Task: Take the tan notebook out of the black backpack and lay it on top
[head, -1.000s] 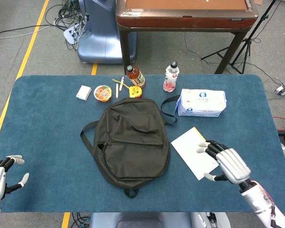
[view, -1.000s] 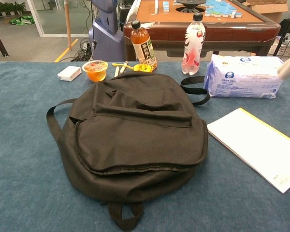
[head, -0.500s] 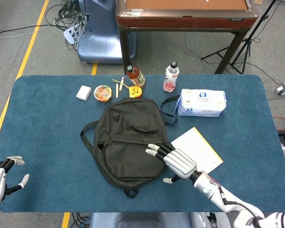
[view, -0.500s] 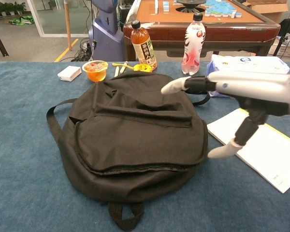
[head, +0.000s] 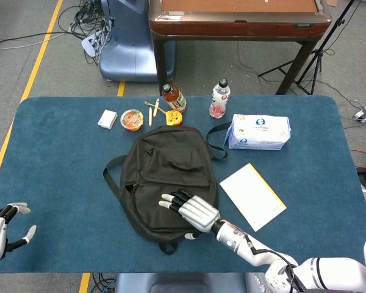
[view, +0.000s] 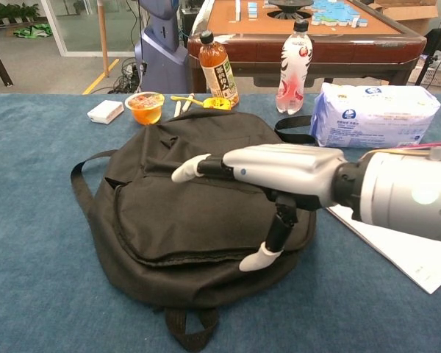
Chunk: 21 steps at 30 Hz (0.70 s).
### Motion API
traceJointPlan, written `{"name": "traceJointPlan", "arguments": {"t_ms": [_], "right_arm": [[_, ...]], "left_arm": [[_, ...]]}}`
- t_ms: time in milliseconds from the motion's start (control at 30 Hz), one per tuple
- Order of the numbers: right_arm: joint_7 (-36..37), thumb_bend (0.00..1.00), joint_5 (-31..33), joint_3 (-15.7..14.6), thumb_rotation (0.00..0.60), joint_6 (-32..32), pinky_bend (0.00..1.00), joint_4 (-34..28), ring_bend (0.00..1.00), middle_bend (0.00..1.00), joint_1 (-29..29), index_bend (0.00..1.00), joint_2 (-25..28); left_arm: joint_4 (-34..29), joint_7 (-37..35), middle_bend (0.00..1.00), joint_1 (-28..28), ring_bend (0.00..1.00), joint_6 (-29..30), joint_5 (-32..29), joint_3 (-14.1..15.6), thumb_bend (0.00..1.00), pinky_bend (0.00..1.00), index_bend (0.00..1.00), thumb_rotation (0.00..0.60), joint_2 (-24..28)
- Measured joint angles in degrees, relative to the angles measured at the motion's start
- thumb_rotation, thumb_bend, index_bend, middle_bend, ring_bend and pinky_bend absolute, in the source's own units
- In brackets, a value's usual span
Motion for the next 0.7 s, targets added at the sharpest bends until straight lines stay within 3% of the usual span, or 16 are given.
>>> {"name": "traceJointPlan", "arguments": {"t_ms": [333, 700], "right_arm": [[-3.40, 0.00, 6.82, 0.80, 0.600, 0.73, 0.06, 5.69, 0.00, 0.00, 3.84, 0.00, -5.74], [-3.78, 0.00, 12.26, 2.87, 0.600, 2.44, 0.06, 8.84, 0.00, 0.00, 6.50, 0.00, -7.56]], "left_arm": [[0.45, -0.64, 0.32, 0.11, 0.31, -0.34, -0.02, 0.17, 0.24, 0.30, 0.41, 0.600, 0.10], [0.98, -1.19, 0.32, 0.48, 0.31, -0.16, -0.13, 0.26, 0.24, 0.30, 0.41, 0.600, 0.20]]}}
